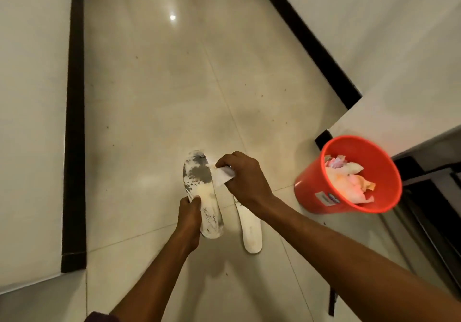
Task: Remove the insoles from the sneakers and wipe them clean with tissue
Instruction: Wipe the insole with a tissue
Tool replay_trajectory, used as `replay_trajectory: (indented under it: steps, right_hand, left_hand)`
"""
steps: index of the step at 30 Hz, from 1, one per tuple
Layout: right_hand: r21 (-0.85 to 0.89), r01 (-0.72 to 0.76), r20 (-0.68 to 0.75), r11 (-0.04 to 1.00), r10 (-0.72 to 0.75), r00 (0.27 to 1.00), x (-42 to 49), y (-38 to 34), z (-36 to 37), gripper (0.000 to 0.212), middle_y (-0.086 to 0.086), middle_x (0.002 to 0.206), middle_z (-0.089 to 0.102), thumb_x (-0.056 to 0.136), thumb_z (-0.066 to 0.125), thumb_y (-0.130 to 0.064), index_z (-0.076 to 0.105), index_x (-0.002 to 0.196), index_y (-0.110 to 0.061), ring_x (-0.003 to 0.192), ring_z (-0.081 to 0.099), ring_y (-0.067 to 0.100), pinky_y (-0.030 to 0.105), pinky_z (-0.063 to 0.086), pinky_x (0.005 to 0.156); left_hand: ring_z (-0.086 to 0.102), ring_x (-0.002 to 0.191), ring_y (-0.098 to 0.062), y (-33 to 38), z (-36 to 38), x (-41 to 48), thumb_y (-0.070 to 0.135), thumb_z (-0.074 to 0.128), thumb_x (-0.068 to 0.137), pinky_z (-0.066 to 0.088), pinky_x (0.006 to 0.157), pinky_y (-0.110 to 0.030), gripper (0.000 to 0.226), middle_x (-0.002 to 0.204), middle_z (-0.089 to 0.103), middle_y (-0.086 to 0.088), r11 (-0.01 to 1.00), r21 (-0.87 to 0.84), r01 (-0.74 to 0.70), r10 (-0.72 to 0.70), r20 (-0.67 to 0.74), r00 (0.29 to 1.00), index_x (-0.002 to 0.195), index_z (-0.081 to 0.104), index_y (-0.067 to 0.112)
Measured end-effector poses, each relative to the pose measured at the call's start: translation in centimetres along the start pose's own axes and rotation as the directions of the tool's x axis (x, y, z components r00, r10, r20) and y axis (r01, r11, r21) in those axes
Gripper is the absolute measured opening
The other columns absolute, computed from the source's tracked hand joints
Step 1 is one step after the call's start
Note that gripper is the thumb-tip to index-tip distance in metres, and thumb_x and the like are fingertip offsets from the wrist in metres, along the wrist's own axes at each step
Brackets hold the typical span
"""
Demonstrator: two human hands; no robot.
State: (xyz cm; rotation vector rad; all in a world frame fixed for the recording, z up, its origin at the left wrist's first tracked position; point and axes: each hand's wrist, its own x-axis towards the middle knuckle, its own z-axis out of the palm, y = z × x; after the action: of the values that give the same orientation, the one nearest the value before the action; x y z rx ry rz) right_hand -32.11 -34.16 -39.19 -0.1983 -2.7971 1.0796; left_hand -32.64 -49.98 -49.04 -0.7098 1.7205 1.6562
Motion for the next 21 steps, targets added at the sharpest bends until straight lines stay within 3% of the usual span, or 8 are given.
replay_trajectory:
  steps: [3, 6, 9, 14, 17, 21]
  right_hand:
    - [0.028, -0.067, 0.048, 0.997, 0.066, 0.997, -1.2, 2.4, 3.5, 0.038, -0.003, 0.093, 0.065, 0.073, 0.063, 0.008, 0.072, 0.101, -0.017, 0.083, 0.062, 0.015, 0.040, 0.054, 0.067]
    - [0.056, -0.133, 0.077, 0.989, 0.129, 0.989, -2.6, 4.4, 6.5, 0.034, 0.000, 0.094, 0.066, 0.074, 0.065, 0.003, 0.072, 0.101, -0.016, 0.084, 0.063, 0.017, 0.041, 0.055, 0.069]
    - [0.082, -0.189, 0.128, 0.979, 0.177, 0.976, -4.6, 5.6, 8.5, 0.031, 0.003, 0.095, 0.068, 0.076, 0.066, 0.003, 0.072, 0.101, -0.014, 0.086, 0.063, 0.019, 0.041, 0.055, 0.073]
    - [0.089, -0.211, 0.165, 0.974, 0.194, 0.967, -6.5, 6.6, 9.7, 0.031, 0.004, 0.098, 0.068, 0.077, 0.066, 0.003, 0.071, 0.102, -0.014, 0.089, 0.063, 0.019, 0.040, 0.055, 0.075]
    - [0.097, -0.202, 0.139, 0.974, 0.188, 0.972, -6.7, 6.7, 9.8, 0.029, 0.006, 0.098, 0.068, 0.079, 0.065, 0.003, 0.071, 0.104, -0.012, 0.090, 0.063, 0.020, 0.041, 0.055, 0.077]
    - [0.101, -0.191, 0.133, 0.976, 0.177, 0.975, -6.5, 6.3, 9.1, 0.026, 0.006, 0.097, 0.070, 0.081, 0.067, 0.001, 0.068, 0.104, -0.010, 0.089, 0.064, 0.020, 0.041, 0.056, 0.075]
  left_hand:
    - [0.066, 0.101, -0.029, -3.9, -0.5, 2.1, 0.025, 0.042, 0.103, 0.054, 0.078, -0.039, 0.027, 0.113, 0.067, -0.011, 0.997, 0.070, 0.033, -0.029, -0.053, 0.998, 0.123, 0.054, 0.012]
    - [0.067, 0.099, -0.027, -7.1, -0.7, 3.6, 0.026, 0.044, 0.105, 0.055, 0.087, -0.044, 0.023, 0.108, 0.068, -0.010, 0.992, 0.105, 0.065, -0.058, -0.067, 0.996, 0.120, 0.056, 0.014]
    - [0.067, 0.097, -0.024, -10.5, -1.1, 4.4, 0.024, 0.049, 0.103, 0.054, 0.078, -0.034, 0.025, 0.111, 0.071, -0.012, 0.978, 0.192, 0.081, -0.067, -0.079, 0.995, 0.120, 0.062, 0.012]
    - [0.065, 0.102, -0.026, -13.3, -1.4, 4.6, 0.027, 0.062, 0.094, 0.054, 0.090, -0.041, 0.037, 0.113, 0.067, -0.003, 0.932, 0.360, 0.030, 0.048, -0.207, 0.977, 0.126, 0.059, 0.011]
    - [0.064, 0.105, -0.034, -13.1, -0.9, 4.1, 0.034, 0.063, 0.088, 0.054, 0.092, -0.045, 0.042, 0.115, 0.066, -0.013, 0.916, 0.399, 0.036, 0.087, -0.287, 0.954, 0.123, 0.063, 0.009]
    - [0.059, 0.115, -0.037, -11.4, -0.1, 2.3, 0.024, 0.066, 0.093, 0.048, 0.098, -0.044, 0.045, 0.129, 0.057, -0.018, 0.925, 0.380, -0.004, 0.163, -0.387, 0.907, 0.133, 0.055, 0.006]
